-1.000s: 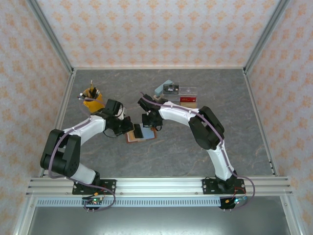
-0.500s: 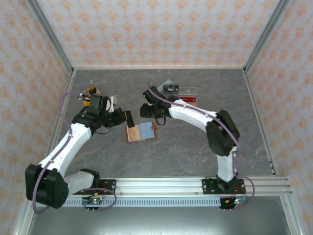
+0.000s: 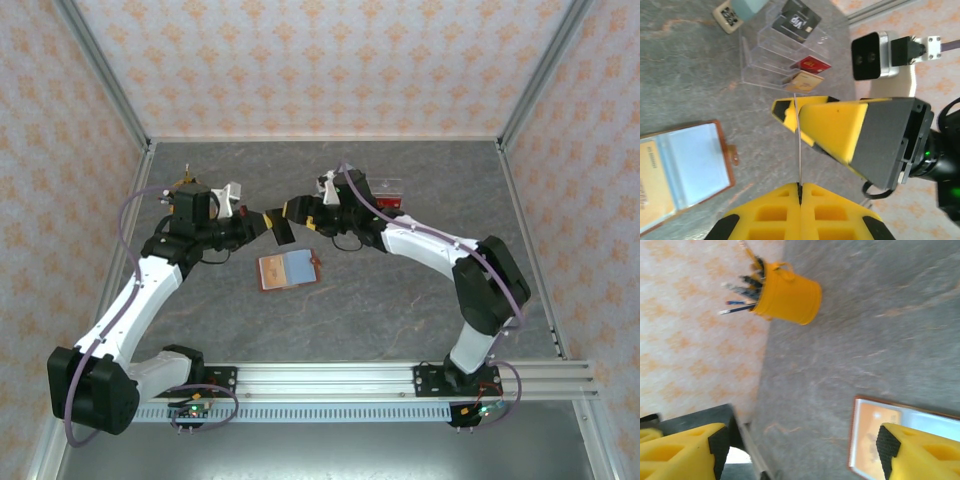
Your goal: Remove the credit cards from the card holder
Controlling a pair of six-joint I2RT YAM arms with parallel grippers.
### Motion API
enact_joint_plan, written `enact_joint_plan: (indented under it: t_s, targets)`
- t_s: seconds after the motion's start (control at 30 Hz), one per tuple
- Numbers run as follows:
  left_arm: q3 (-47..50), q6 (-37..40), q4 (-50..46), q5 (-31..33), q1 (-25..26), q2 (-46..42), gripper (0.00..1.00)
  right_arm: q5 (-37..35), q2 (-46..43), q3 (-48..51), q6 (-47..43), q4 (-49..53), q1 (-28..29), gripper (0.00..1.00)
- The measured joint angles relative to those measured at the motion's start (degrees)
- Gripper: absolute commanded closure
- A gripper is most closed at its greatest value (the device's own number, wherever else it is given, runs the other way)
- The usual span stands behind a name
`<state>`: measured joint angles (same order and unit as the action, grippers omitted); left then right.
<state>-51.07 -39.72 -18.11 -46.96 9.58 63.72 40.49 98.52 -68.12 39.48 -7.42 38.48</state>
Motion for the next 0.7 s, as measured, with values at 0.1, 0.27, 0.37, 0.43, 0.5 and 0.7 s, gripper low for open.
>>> enact_joint_plan:
  t_s: [0.1,0.27,0.37,0.43,0.5,0.7]
  targets:
    - [-0.9,-1.8,0.6,-2.0,-0.2,0.1,1.00,3.8,0.0,0.5,2.9,-5.4,0.1,0.27]
    - [-2.9,-3.4,0.7,-3.6,-0.3,0.3,1.00,6.5,-0.5,2.8,6.5,-11.7,0.0,0.35]
    - [-2.9,-4.2,0.7,-3.7,-0.3,0.6,1.00,7.3,-1.3,4.0,7.7,-12.9,0.0,0.41]
    - [-2.9,-4.5,0.8,-3.7,-0.3,0.9,1.00,7.8,-1.6,4.3,8.9,-13.9,0.0,0.42]
    - [-2.9,-4.9,0.8,-3.7,-0.3,1.2,1.00,8.6,-1.7,4.5,10.3,-15.5,0.0,0.42]
    - [-3.6,-4.9,0.8,-3.6,-0.4,1.7,1.00,10.2,-2.0,6.0,14.3,-20.2,0.1,0.48]
